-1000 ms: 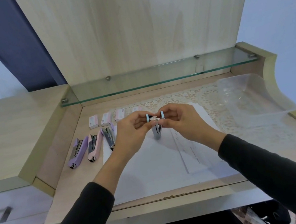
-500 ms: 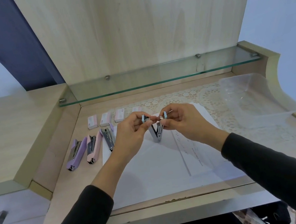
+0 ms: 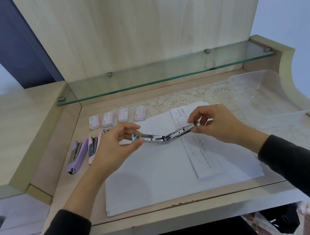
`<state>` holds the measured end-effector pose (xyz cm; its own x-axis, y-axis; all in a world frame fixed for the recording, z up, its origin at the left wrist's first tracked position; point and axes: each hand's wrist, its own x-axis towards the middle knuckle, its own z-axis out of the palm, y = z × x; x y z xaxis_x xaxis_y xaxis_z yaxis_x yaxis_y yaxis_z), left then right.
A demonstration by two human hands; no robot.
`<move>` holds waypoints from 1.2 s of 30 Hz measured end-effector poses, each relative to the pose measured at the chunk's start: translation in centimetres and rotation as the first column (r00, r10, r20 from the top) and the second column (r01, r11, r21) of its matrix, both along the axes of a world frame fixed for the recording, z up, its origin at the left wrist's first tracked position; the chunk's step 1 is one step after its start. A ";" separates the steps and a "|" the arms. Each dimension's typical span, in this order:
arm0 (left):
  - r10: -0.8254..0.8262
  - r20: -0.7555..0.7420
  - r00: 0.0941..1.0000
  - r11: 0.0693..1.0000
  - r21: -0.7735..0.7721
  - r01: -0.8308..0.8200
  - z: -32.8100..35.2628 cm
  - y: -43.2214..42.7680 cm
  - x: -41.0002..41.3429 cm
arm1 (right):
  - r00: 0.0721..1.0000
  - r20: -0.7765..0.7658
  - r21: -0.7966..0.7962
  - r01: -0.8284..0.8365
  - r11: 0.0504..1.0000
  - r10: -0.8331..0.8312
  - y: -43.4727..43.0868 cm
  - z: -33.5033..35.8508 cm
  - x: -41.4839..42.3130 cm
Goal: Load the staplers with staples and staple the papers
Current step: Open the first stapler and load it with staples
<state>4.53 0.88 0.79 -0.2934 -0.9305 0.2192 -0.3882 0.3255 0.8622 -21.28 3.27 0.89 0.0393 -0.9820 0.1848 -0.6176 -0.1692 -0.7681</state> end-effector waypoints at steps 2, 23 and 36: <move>0.012 0.075 0.997 1.000 -0.014 -0.011 -0.4 0.4 0.4 | 0.999 -0.050 -0.006 0.007 1.000 -0.007 0.2 -0.7 -0.3; -0.091 0.698 0.710 0.799 -0.375 0.471 -1.9 0.0 -4.4 | 0.998 0.001 -0.225 0.064 0.972 -0.066 0.9 -4.0 0.4; -0.128 0.848 0.514 0.753 -0.255 0.607 -0.5 -2.0 -6.1 | 0.999 0.001 -0.240 0.053 0.969 -0.054 0.9 -4.2 0.3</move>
